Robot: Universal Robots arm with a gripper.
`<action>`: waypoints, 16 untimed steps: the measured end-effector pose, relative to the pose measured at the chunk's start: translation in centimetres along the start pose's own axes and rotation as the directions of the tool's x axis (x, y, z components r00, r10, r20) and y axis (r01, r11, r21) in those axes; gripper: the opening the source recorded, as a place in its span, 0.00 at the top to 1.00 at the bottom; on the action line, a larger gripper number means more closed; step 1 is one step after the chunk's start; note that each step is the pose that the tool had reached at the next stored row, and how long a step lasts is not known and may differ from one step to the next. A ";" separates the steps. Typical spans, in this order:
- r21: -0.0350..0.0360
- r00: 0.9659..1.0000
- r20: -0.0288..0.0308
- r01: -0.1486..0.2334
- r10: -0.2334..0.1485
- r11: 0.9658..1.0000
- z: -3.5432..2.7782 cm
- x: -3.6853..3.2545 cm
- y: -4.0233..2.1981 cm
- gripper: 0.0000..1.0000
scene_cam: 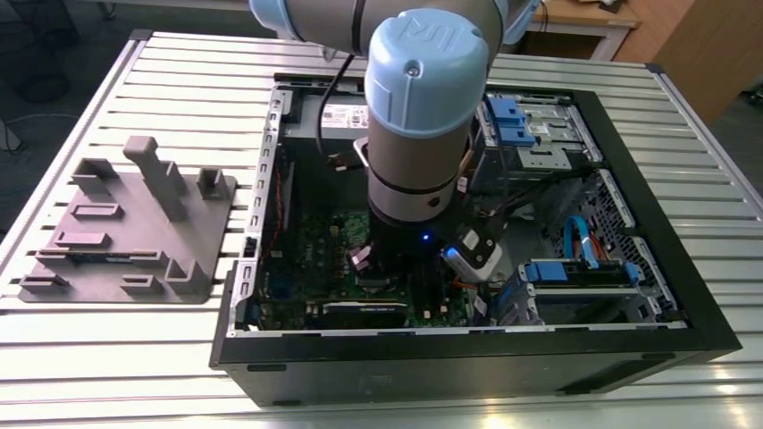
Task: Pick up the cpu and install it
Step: 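Install the first cpu locking lever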
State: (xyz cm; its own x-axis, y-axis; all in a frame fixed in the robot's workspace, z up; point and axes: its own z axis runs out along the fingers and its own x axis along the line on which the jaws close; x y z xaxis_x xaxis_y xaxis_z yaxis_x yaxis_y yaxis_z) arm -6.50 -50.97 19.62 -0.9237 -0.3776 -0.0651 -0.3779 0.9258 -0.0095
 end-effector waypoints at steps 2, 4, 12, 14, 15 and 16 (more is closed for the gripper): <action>0.000 1.000 0.000 0.000 0.000 1.000 -0.54 -0.04 0.00 0.89; 0.000 1.000 0.000 0.000 0.000 1.000 -1.09 -0.07 -0.01 0.89; 0.000 1.000 0.000 0.000 0.000 1.000 -1.77 -0.12 0.00 0.89; 0.000 1.000 0.000 0.000 0.000 1.000 -1.75 -0.06 0.23 0.89; 0.000 1.000 0.000 0.000 0.000 1.000 -1.74 0.01 0.41 0.89; 0.000 1.000 0.000 0.000 0.000 1.000 -1.73 0.11 0.63 0.89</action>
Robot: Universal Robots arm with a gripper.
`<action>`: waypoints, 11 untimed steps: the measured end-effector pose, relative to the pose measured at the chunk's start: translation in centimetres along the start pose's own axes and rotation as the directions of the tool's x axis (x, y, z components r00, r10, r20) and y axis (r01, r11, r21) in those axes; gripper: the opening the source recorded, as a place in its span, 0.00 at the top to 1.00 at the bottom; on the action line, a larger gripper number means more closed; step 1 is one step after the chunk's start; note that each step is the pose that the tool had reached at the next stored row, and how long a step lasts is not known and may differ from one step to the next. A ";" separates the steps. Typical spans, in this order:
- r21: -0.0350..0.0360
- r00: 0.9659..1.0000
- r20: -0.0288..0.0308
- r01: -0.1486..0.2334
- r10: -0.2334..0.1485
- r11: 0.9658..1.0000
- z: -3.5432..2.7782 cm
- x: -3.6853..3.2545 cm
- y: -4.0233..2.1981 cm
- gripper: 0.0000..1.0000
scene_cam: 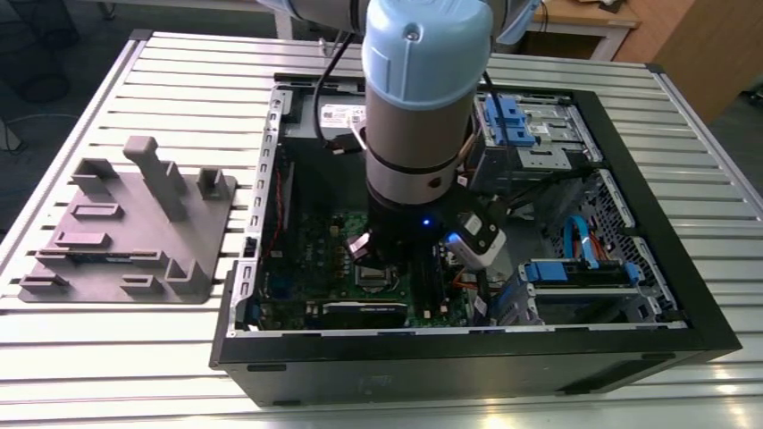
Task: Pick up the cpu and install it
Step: 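Install the first cpu locking lever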
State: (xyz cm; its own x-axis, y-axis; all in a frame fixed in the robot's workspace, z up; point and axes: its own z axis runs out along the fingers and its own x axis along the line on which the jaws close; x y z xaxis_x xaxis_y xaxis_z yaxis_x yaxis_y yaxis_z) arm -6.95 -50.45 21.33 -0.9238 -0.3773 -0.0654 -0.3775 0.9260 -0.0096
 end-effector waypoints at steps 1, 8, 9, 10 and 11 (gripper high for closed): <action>0.000 1.000 0.001 0.000 0.000 1.000 0.00 0.17 0.25 0.89; 0.003 1.000 0.007 -0.002 0.002 1.000 -0.07 1.23 1.24 0.89; 0.004 1.000 0.007 -0.002 0.002 1.000 -0.07 1.22 1.24 0.89; 0.004 1.000 0.007 -0.002 0.002 1.000 -0.08 1.22 1.24 0.89; 0.004 1.000 0.007 -0.002 0.002 1.000 -0.08 1.22 1.24 0.89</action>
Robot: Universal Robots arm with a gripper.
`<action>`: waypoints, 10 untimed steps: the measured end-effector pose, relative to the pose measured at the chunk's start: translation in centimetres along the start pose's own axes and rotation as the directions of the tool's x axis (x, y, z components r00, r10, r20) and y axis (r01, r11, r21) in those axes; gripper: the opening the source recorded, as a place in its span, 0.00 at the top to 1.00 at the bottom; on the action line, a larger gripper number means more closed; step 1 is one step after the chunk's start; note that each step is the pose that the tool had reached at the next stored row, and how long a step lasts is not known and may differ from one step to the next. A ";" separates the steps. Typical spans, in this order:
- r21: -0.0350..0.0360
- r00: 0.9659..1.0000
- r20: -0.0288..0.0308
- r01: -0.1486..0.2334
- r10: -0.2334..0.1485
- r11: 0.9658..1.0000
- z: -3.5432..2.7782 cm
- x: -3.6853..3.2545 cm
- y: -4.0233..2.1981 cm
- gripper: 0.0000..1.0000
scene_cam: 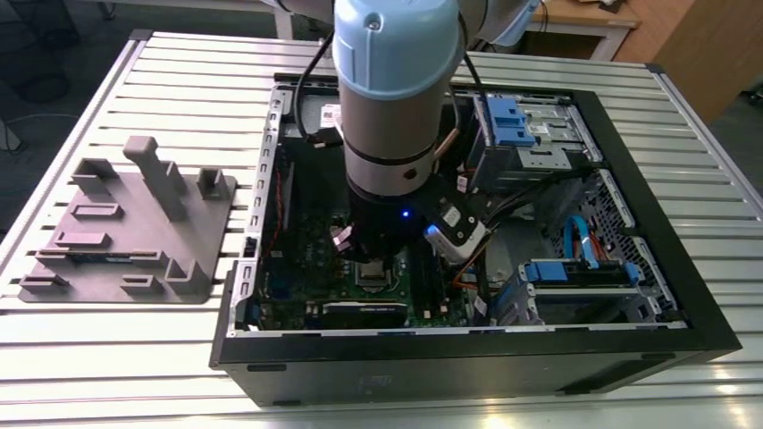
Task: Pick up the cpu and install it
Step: 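Install the first cpu locking lever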
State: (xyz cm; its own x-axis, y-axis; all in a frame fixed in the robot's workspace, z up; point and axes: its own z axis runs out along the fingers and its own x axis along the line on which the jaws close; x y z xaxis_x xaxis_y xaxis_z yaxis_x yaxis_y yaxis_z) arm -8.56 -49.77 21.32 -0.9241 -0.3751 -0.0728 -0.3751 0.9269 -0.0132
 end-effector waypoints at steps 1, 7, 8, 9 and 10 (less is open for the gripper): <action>-0.001 1.000 -0.003 0.000 0.000 1.000 0.01 -0.01 0.00 0.89; -0.020 0.999 -0.050 -0.001 0.000 1.000 0.03 -0.09 -0.04 0.89; -0.020 0.999 -0.050 -0.001 0.000 1.000 0.04 -0.09 -0.04 0.89; -0.021 0.999 -0.051 -0.001 0.000 1.000 0.04 -0.09 -0.04 0.89; -0.021 0.999 -0.051 -0.001 0.000 1.000 0.04 -0.09 -0.04 0.89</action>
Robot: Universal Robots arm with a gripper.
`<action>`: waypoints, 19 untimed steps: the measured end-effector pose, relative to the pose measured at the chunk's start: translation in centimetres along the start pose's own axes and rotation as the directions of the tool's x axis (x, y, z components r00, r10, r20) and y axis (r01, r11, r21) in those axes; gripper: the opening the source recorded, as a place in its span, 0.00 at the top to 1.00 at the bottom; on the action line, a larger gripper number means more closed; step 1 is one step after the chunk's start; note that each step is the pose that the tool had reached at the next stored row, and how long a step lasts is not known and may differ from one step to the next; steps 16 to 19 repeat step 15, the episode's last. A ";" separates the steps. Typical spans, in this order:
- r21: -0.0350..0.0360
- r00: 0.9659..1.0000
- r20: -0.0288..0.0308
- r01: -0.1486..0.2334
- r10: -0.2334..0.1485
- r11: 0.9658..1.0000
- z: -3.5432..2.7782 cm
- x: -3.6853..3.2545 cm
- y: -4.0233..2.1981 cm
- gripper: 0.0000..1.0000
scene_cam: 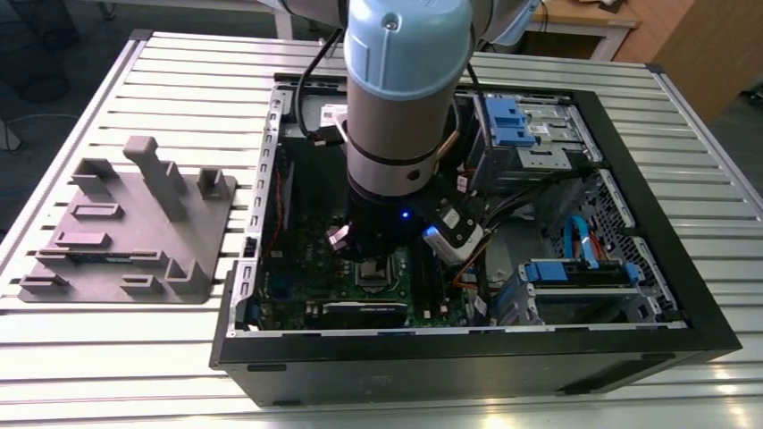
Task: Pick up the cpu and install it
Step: 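Install the first cpu locking lever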
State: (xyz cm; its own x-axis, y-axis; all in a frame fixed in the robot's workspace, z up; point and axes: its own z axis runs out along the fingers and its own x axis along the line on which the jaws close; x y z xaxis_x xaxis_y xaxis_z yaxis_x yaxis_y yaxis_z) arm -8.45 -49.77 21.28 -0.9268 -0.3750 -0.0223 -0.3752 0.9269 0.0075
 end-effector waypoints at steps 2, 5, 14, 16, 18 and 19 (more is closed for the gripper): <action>0.000 1.000 0.000 0.000 0.000 1.000 -0.34 -0.01 0.00 0.89; 0.000 1.000 0.000 0.000 0.000 1.000 -0.95 -0.02 0.01 0.89; 0.000 1.000 0.000 0.000 0.000 1.000 -1.47 -0.03 0.01 0.89; 0.000 1.000 0.000 0.000 0.000 1.000 -1.48 -0.03 0.01 0.89; 0.000 1.000 0.000 0.000 0.000 1.000 -1.48 -0.03 0.01 0.89; 0.000 1.000 0.000 0.000 0.000 1.000 -1.48 -0.03 0.01 0.89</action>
